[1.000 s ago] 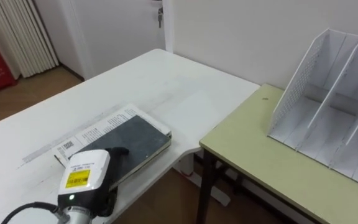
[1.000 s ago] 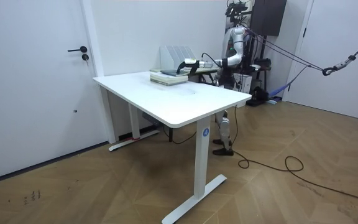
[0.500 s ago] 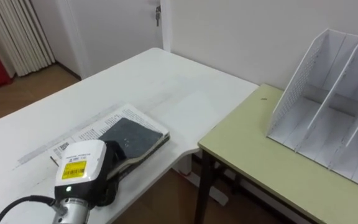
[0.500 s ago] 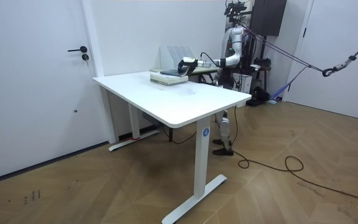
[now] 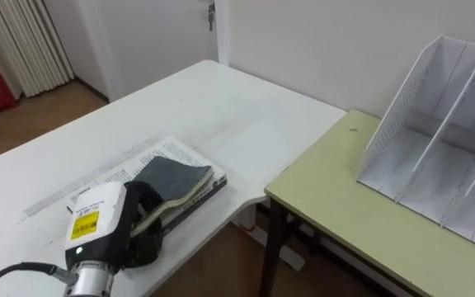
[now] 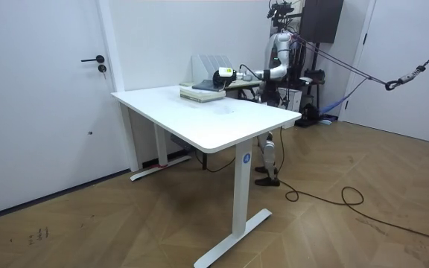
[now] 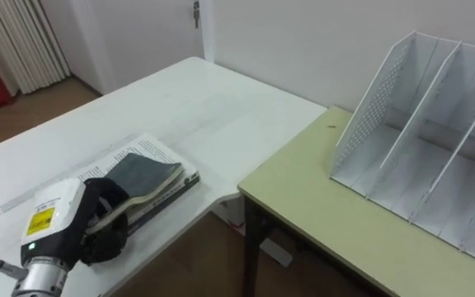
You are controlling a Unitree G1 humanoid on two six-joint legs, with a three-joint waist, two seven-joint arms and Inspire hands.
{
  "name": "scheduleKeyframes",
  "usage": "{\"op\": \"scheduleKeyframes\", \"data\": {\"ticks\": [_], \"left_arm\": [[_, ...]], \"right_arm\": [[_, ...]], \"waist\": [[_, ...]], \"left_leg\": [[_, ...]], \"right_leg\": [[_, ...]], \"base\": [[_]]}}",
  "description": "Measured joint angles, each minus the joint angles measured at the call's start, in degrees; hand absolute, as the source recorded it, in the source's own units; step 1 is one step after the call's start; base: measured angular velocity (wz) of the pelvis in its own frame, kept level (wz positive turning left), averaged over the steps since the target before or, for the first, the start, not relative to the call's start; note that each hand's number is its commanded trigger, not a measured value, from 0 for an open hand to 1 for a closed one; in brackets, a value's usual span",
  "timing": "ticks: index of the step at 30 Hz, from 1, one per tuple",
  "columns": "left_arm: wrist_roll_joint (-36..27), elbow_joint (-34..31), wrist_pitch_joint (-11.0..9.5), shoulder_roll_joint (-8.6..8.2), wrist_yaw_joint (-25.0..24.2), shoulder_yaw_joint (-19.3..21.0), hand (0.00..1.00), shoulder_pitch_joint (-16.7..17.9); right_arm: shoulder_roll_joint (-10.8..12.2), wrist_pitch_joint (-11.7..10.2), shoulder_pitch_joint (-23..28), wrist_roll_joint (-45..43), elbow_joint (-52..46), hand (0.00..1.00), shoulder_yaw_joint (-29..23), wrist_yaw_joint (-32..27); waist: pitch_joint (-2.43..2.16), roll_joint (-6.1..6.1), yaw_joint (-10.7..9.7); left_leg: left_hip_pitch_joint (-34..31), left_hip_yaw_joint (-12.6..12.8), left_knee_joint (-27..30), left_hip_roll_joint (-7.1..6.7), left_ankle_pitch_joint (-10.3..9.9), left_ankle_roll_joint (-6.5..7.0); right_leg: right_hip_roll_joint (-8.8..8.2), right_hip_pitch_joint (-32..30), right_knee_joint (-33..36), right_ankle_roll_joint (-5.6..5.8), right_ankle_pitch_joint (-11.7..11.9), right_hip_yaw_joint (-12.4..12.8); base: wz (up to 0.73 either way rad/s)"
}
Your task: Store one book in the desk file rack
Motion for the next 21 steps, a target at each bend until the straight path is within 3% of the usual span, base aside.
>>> {"op": "scheduleKeyframes", "data": {"ticks": [3,8,13,14,18,21], "left_arm": [[-5.6,-1.9,-1.4,-0.69,-1.8,0.2,1.0,0.0],[-20.1,-4.4,-5.2,-1.56,-5.0,-0.9,1.0,0.1],[-36.2,-5.3,-5.8,-1.55,-11.7,-2.2,1.0,0.1],[-40.1,-5.5,-5.9,-1.49,-13.5,-2.4,1.0,0.0],[-46.9,-6.2,-6.5,-1.37,-16.9,-2.6,1.0,0.0],[-51.4,-7.4,-7.3,-1.14,-19.2,-2.6,1.0,-0.1]], "right_arm": [[0.0,-0.6,0.0,-0.5,0.0,0.0,0.0,0.9],[0.0,-2.4,0.0,-1.2,0.3,0.0,0.2,2.5],[0.2,-3.5,-0.2,-2.4,0.0,0.0,0.1,3.1],[0.4,-4.1,-0.4,-2.3,0.1,0.0,0.1,3.2],[0.6,-5.2,-0.8,-2.4,0.0,0.0,0.1,3.6],[0.7,-5.1,-1.0,-2.8,-1.4,0.0,0.1,4.7]], "waist": [[-0.03,-0.15,0.0],[0.07,-0.52,0.1],[0.31,-0.54,0.0],[0.64,-0.8,-0.1],[0.87,-0.98,-0.3],[0.78,-0.65,0.1]], "left_leg": [[-0.3,0.0,0.1,-0.01,0.0,0.0],[-0.4,0.2,0.4,0.03,0.0,0.01],[-0.8,0.3,0.5,0.07,0.0,0.01],[-0.8,0.3,0.6,0.1,0.0,0.01],[-1.6,1.0,0.9,0.26,0.0,0.01],[-2.1,2.1,0.9,0.47,0.0,0.02]], "right_leg": [[-0.01,0.0,0.0,0.0,0.0,0.0],[0.05,-0.3,0.2,-0.02,0.0,0.6],[0.03,-1.1,0.8,-0.06,0.0,1.0],[0.04,-1.2,0.9,-0.07,0.0,1.0],[0.06,-2.2,1.4,-0.14,0.0,1.5],[0.11,-3.1,2.3,-0.15,0.0,2.3]], "base": [[0.07],[-0.01],[-0.04],[0.0],[-0.08],[-0.17]]}}
